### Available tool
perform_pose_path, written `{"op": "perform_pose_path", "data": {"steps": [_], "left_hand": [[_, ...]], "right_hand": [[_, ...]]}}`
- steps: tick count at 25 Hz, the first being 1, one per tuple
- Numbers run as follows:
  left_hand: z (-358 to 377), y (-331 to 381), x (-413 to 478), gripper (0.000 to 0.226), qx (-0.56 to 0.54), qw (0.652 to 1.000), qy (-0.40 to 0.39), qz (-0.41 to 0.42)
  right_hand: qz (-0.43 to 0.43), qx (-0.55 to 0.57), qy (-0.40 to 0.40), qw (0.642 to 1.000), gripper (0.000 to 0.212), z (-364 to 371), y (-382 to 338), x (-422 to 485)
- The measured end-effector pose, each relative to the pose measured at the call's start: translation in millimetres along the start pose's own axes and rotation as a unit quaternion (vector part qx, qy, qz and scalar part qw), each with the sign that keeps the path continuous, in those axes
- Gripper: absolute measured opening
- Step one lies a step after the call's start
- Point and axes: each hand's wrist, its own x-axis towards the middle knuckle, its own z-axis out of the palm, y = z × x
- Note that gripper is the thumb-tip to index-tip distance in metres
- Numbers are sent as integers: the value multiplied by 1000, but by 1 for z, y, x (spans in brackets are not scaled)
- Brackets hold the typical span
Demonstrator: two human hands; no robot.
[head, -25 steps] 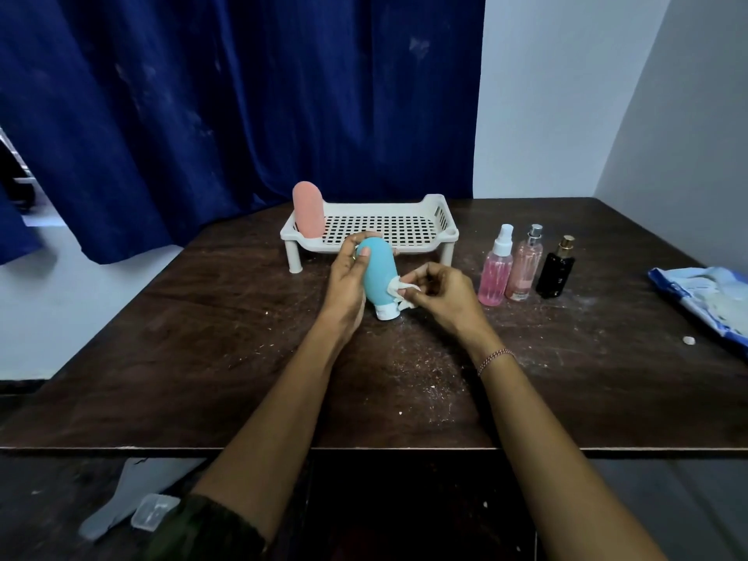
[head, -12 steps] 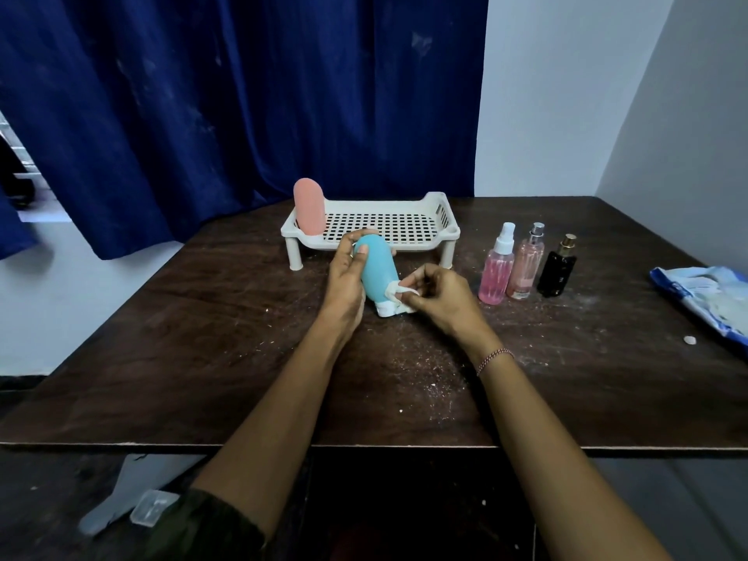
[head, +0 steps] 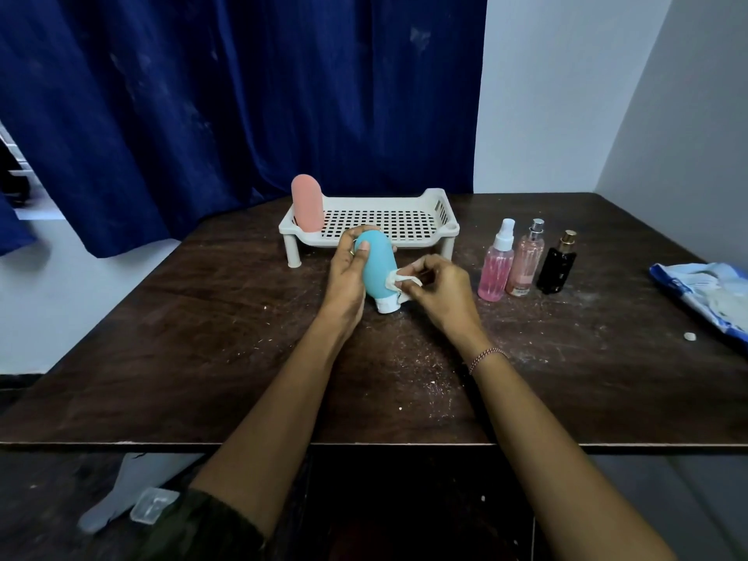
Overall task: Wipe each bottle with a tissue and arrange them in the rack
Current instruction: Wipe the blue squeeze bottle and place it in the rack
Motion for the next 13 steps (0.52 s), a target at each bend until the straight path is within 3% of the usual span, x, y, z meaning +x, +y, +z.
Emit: {"op": "perform_pose_path", "data": {"steps": [4, 10, 13], "left_hand": [[-2, 1, 2, 18, 8, 1000, 23, -16], [0, -4, 1, 14, 8, 1000, -6, 2], [-3, -7, 4, 16, 11, 1000, 17, -9]], "right_hand": [[5, -43, -22, 999, 16, -3, -2, -3], [-22, 16, 84, 996, 21, 3, -5, 0], [-62, -11, 42, 997, 19, 7, -5, -2]]}}
